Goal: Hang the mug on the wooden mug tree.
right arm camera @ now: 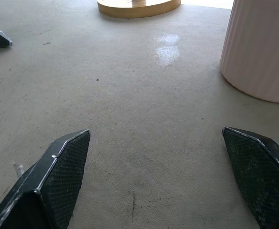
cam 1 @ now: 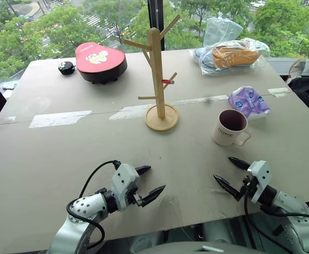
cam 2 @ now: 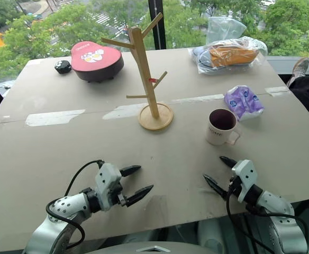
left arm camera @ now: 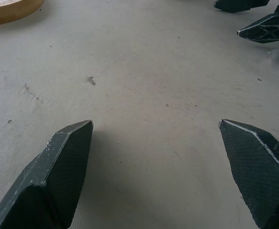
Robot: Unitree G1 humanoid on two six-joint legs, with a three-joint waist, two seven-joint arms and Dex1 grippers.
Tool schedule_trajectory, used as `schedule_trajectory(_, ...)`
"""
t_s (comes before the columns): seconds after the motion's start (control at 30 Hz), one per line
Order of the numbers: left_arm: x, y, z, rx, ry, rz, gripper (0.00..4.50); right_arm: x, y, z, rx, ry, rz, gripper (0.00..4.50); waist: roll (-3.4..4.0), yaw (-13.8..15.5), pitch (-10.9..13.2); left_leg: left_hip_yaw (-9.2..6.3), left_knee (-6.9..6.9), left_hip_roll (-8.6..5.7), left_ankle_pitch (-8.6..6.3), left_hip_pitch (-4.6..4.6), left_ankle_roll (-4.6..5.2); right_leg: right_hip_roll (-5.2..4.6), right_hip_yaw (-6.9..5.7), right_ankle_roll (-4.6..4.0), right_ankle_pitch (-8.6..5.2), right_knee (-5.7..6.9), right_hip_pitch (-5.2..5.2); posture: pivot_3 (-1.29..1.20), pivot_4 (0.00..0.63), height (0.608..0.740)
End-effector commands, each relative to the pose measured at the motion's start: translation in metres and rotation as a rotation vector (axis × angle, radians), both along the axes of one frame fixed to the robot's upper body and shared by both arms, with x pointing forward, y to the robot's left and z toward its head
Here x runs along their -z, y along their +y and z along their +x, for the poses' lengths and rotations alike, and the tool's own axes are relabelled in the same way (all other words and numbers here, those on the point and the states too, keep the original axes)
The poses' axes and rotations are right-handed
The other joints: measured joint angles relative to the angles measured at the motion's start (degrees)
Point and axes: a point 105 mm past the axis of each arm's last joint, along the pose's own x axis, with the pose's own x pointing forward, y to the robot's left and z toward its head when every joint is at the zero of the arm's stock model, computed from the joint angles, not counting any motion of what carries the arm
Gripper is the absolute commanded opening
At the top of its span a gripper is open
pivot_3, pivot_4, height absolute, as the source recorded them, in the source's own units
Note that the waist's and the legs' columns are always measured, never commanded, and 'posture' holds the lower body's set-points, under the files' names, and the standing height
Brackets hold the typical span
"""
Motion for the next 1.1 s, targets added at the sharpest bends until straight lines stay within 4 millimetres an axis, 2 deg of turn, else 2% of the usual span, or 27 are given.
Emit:
schedule_trajectory(0.03, -0.005, -0.001, 0.001, -0.02, -0.026, -0.021, 4.33, -0.008, -0.006, 0.002, 0.011, -0.035, 0.0, 4.5, 0.0, 0.0, 0.0, 0.0, 0.0, 0.0, 0.0, 0.0, 0.0, 0.0, 0.0, 0.0, 0.0, 0.0, 0.0, 0.0, 0.15, 0.74)
schedule_trajectory(0.43, -0.009, -0.012, 0.001, -0.026, -0.049, -0.085, 4.33, -0.008, -0.015, -0.001, 0.068, -0.028, -0.007, 4.5, 0.0, 0.0, 0.0, -0.01, 0.0, 0.0, 0.0, -0.01, 0.0, -0.04, 0.0, 0.0, 0.0, -0.02, 0.0, 0.0, 0.15, 0.74)
schedule_trajectory(0.6, -0.012, -0.013, 0.001, -0.006, -0.058, -0.094, 4.33, -0.009, -0.031, 0.01, 0.247, 0.006, 0.052, 4.5, 0.0, 0.0, 0.0, 0.0, 0.0, 0.01, 0.0, -0.02, 0.0, -0.06, 0.02, 0.01, 0.0, -0.02, 0.0, 0.0, 0.15, 0.74)
schedule_trajectory(0.73, -0.014, -0.013, 0.001, 0.024, -0.072, -0.094, 4.33, -0.017, -0.036, 0.016, 0.309, -0.02, 0.068, 4.5, 0.02, 0.0, 0.0, 0.0, -0.01, 0.0, 0.0, -0.02, 0.0, -0.03, 0.0, 0.01, 0.0, -0.02, 0.0, 0.0, 0.15, 0.74)
schedule_trajectory(0.83, -0.022, -0.018, 0.004, 0.063, -0.091, -0.113, 4.33, -0.025, -0.045, 0.026, 0.374, -0.058, 0.079, 4.5, 0.06, 0.0, 0.0, 0.0, -0.04, 0.0, 0.0, -0.02, 0.0, -0.03, 0.0, 0.0, 0.0, -0.02, -0.02, 0.0, 0.15, 0.74)
schedule_trajectory(0.93, -0.039, -0.03, 0.005, 0.166, -0.13, -0.129, 4.33, -0.038, -0.056, 0.041, 0.439, -0.11, 0.098, 4.5, 0.06, 0.0, 0.0, 0.02, -0.03, 0.0, 0.0, -0.02, -0.01, -0.01, 0.01, 0.01, 0.0, -0.02, -0.02, 0.0, 0.15, 0.74)
schedule_trajectory(1.1, -0.056, -0.046, 0.003, 0.298, -0.149, -0.135, 4.33, -0.042, -0.061, 0.054, 0.439, -0.125, 0.092, 4.5, 0.07, -0.1, 0.0, -0.03, -0.06, 0.0, 0.0, -0.02, -0.01, 0.01, -0.04, -0.02, -0.01, -0.03, -0.04, 0.0, 0.15, 0.74)
